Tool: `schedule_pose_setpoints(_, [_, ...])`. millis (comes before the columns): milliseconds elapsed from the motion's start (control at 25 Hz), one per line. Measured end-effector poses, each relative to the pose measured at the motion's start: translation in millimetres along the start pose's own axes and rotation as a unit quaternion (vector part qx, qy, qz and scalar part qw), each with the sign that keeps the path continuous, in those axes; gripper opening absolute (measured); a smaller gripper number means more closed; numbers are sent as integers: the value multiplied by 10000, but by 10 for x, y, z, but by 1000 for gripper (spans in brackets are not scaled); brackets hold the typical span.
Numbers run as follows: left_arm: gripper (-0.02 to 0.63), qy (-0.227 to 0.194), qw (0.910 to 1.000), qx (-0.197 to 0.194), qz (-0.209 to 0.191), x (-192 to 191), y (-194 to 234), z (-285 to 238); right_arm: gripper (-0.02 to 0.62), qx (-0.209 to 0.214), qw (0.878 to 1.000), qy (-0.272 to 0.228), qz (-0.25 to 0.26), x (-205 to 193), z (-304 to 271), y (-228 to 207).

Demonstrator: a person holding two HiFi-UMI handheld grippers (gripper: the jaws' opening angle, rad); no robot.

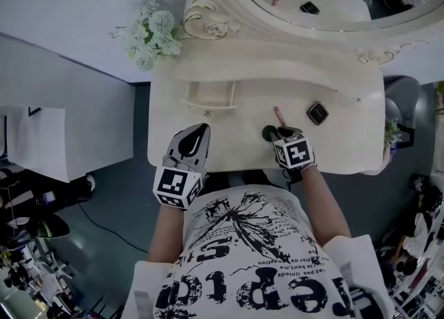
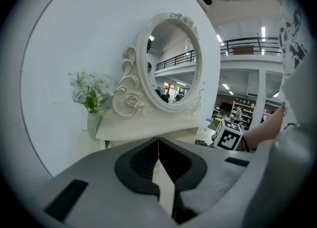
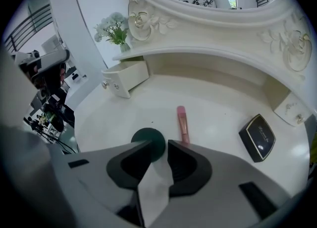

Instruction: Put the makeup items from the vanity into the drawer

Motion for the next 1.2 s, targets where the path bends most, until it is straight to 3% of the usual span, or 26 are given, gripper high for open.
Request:
schedule_pose_setpoints(240, [21, -17, 10000, 17, 16, 6, 10, -39, 48, 29, 9996, 103, 249, 11, -15, 42])
schedule_pose_setpoints(600, [21, -94, 9999, -32, -45, 81, 38, -66, 28, 129, 9999, -43, -18, 63, 60, 35])
schedule_pose_setpoints(960, [21, -257, 9996, 27, -135, 173, 144, 36, 28, 202, 9958, -892, -91, 679, 451, 78])
schedule_pose_setpoints(1200, [21, -398, 9988, 137, -236, 265, 316, 230, 28, 334, 9885, -1471, 114, 1271, 656, 349])
Point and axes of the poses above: the fingertips, and each gripper's own axes: z backward along the fingers, y to its left, x out of its top, the point moved 4 cm from there along z, backward along the fingers, and after that the axes turned 13 degrees about -x, right-handed, at the moved point
